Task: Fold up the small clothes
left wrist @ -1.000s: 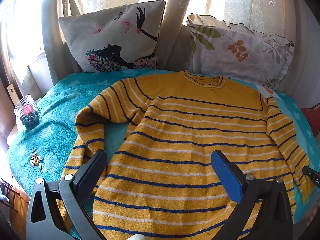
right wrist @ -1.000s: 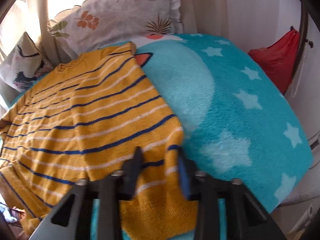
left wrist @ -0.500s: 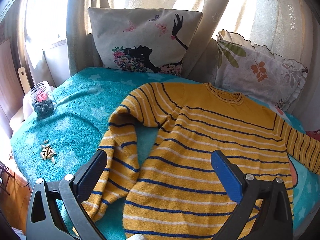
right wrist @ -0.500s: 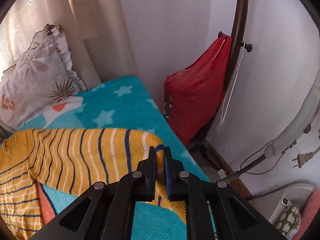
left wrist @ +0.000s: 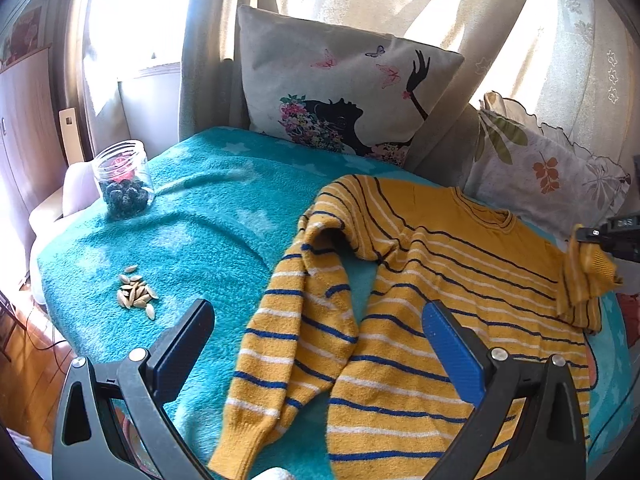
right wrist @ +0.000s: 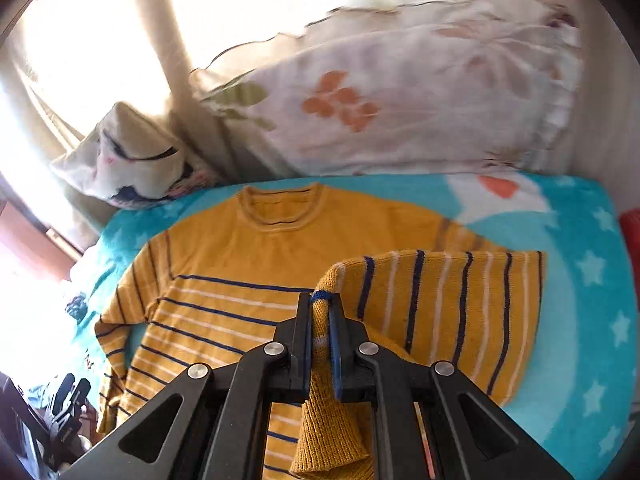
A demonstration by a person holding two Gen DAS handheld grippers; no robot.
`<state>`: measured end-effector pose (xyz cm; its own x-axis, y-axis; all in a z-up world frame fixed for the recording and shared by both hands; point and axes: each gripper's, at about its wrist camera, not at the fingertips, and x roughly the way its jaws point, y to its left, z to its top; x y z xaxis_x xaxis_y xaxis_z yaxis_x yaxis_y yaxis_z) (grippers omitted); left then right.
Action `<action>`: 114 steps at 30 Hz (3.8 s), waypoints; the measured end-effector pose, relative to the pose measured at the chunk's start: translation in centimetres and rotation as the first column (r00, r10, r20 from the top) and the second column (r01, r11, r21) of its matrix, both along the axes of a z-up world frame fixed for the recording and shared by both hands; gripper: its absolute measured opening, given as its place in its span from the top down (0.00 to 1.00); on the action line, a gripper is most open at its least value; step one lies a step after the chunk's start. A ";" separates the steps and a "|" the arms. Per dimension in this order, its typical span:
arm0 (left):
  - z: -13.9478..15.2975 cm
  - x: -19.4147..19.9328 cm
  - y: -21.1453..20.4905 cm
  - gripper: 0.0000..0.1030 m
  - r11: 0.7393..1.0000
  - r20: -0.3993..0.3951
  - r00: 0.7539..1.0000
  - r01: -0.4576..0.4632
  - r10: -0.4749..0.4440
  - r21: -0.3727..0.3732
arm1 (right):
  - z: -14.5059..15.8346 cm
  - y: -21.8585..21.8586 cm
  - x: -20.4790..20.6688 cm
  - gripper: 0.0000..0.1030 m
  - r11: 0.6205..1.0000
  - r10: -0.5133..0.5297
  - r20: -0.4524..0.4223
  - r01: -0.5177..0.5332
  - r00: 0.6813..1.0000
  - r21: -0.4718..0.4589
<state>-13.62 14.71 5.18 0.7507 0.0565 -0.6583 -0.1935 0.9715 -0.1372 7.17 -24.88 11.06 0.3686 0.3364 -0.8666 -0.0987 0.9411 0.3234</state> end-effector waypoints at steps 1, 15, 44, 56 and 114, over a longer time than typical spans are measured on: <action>0.0 -0.2 0.6 0.00 1.000 0.002 1.000 -0.011 0.011 0.000 | -1.0 2.2 1.0 0.92 1.000 0.028 -0.017 -0.028 0.999 0.003; -1.4 -1.3 5.4 0.00 0.995 -0.017 0.996 -0.089 0.088 -0.034 | -10.5 14.0 7.7 0.39 0.960 0.142 -0.182 -0.090 0.973 0.267; -1.7 -5.8 16.2 0.00 0.919 -0.033 0.921 -0.389 0.387 -0.061 | -5.7 34.7 -21.0 0.33 0.277 0.961 0.093 -0.927 0.261 -0.253; -0.9 -6.0 15.8 0.00 0.920 -0.023 0.922 -0.387 0.387 -0.065 | -1.3 33.4 -15.0 0.93 0.527 0.839 0.199 -0.847 0.506 -0.067; -5.9 -0.8 -1.7 0.06 0.953 -0.170 0.945 0.252 -0.279 -0.166 | -6.1 -16.8 -22.4 0.29 0.967 -0.137 0.077 0.116 0.988 0.226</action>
